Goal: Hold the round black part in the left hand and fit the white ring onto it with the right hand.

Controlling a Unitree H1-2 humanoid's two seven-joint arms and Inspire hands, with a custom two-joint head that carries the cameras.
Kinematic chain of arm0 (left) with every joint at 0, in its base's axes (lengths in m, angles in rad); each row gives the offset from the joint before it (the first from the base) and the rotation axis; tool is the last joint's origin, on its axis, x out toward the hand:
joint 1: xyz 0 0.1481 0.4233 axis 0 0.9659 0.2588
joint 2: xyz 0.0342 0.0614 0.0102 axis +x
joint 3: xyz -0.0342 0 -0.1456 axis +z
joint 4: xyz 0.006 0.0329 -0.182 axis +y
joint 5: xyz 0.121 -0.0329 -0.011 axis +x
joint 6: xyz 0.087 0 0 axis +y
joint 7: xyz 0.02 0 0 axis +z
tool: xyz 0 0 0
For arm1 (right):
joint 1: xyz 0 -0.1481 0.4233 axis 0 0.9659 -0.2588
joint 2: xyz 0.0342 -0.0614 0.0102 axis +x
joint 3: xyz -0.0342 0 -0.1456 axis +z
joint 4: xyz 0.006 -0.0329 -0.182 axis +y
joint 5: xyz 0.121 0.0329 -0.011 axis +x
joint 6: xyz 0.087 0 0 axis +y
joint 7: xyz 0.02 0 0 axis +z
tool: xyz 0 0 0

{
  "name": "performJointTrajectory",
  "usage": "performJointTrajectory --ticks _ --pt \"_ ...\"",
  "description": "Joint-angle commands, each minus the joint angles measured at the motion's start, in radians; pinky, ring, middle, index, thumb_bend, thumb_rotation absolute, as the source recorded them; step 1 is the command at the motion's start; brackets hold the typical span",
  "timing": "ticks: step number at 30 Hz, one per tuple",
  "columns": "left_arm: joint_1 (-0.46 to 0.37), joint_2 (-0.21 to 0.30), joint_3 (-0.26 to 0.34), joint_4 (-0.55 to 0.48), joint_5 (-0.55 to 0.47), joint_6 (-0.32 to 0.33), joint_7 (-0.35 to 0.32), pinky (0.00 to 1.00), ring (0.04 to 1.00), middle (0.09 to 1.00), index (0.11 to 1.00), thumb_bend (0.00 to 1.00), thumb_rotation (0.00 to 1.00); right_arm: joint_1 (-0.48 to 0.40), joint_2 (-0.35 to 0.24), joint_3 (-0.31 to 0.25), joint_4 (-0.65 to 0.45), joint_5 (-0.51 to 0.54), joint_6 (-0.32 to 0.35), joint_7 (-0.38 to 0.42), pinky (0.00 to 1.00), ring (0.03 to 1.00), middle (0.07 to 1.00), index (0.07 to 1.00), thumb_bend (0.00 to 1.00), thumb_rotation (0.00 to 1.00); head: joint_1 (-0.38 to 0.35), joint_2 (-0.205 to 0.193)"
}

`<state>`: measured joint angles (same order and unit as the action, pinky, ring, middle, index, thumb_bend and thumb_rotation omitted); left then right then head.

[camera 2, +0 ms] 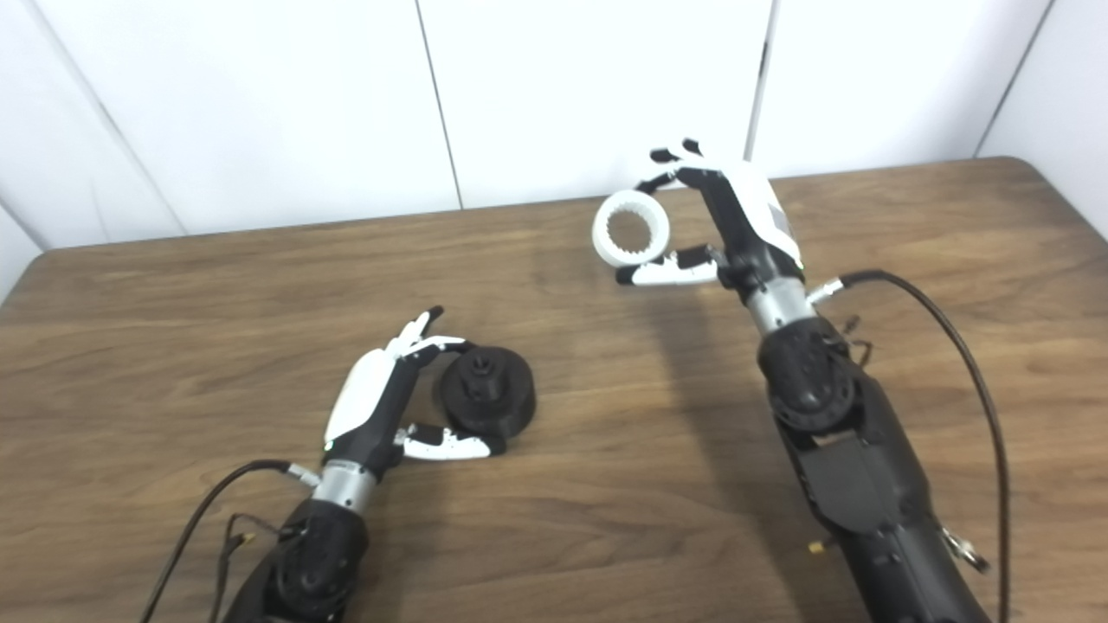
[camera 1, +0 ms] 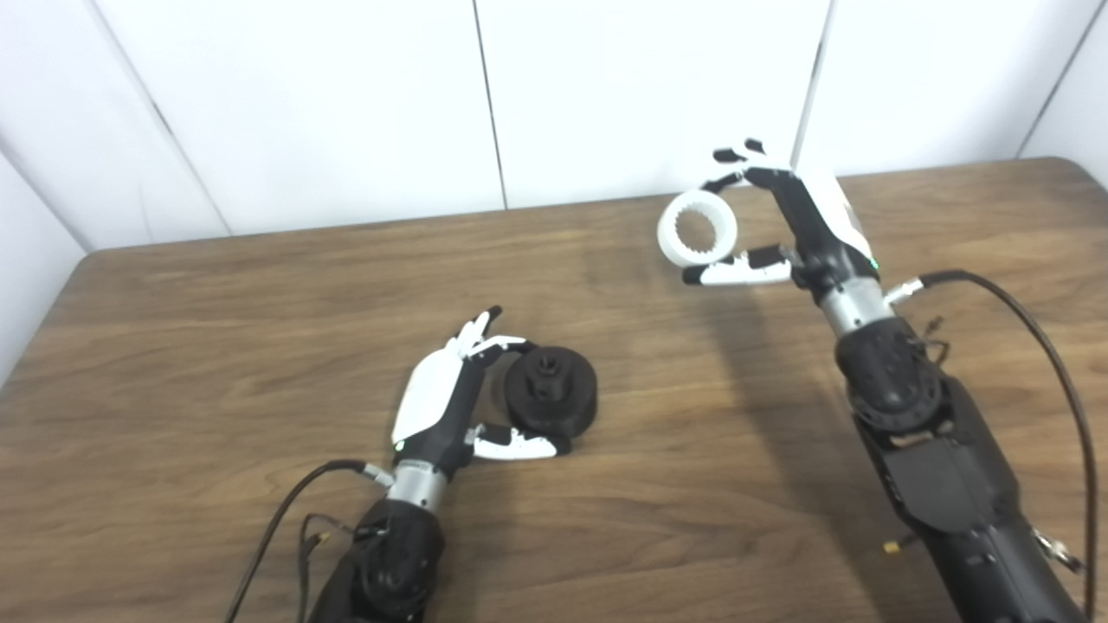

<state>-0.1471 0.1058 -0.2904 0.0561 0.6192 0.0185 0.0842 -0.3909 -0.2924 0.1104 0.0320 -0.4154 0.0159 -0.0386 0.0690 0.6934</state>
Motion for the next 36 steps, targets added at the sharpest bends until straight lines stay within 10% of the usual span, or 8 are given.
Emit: performJointTrajectory --ticks 1,36 --pt "-0.002 -0.017 -0.017 0.012 0.021 -0.006 0.016 1.0 1.0 1.0 0.669 0.96 0.2 -0.032 0.003 -0.005 -0.048 0.016 -0.057 0.001 0.93 0.95 0.84 0.481 0.52 0.14 0.006 0.001" --pt "-0.003 -0.023 -0.02 0.018 0.017 -0.004 0.012 1.0 1.0 1.0 0.669 0.95 0.2 0.13 0.108 0.11 -0.295 -0.012 0.013 0.184 0.85 0.933 0.831 0.481 0.52 0.14 0.007 0.011"
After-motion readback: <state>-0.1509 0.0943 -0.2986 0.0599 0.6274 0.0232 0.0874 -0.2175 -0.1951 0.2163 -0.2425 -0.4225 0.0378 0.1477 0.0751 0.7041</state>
